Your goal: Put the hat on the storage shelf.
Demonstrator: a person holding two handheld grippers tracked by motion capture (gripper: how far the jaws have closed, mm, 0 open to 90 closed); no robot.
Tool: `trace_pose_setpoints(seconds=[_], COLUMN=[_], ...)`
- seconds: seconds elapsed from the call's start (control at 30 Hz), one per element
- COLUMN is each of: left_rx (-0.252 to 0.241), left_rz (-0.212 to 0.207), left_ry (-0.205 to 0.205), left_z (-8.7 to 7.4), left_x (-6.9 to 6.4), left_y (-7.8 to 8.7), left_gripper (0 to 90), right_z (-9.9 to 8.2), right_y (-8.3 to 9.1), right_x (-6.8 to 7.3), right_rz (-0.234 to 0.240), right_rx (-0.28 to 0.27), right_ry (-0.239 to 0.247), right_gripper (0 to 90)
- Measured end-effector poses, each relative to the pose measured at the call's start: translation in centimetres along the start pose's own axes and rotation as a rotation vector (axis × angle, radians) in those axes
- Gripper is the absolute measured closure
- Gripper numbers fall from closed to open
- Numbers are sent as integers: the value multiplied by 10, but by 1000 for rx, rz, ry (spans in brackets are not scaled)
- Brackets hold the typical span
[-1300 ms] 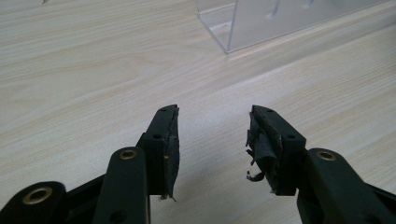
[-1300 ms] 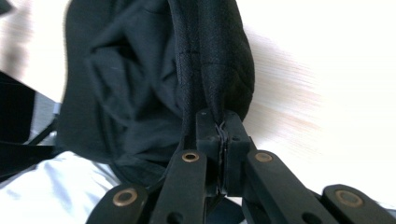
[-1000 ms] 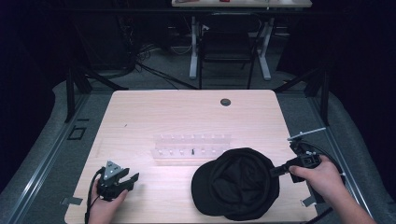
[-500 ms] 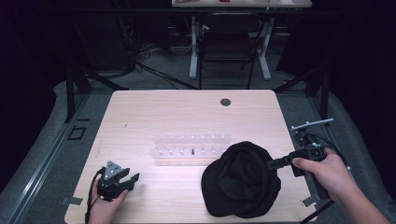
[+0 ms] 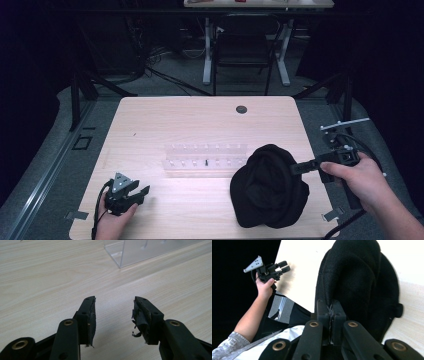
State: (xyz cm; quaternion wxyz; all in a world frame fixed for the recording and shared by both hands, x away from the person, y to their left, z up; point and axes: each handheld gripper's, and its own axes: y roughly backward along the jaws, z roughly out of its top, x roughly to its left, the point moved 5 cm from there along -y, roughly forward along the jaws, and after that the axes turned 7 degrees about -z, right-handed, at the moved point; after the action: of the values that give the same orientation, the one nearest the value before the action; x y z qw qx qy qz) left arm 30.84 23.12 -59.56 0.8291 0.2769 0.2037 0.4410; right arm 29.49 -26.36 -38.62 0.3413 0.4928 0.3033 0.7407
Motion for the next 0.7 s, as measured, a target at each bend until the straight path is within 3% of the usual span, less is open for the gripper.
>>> trace_pose_setpoints(seconds=[0.23, 0.43, 0.7], left_rx=[-1, -1, 3], left_rz=[-1, -2, -4], left_ry=[1, 1, -10], left_z=[0, 0, 0], left_x=[0, 0, -1], left_y=[0, 0, -1], left_gripper=[525, 522, 521], right_z=[9, 18, 40], right_y=[18, 30, 42], right_x=[9, 10, 28], right_rz=[-7, 19, 84], right_rx=[-49, -98, -172], right_ry=[4, -6, -7], right_gripper=[886, 886, 886])
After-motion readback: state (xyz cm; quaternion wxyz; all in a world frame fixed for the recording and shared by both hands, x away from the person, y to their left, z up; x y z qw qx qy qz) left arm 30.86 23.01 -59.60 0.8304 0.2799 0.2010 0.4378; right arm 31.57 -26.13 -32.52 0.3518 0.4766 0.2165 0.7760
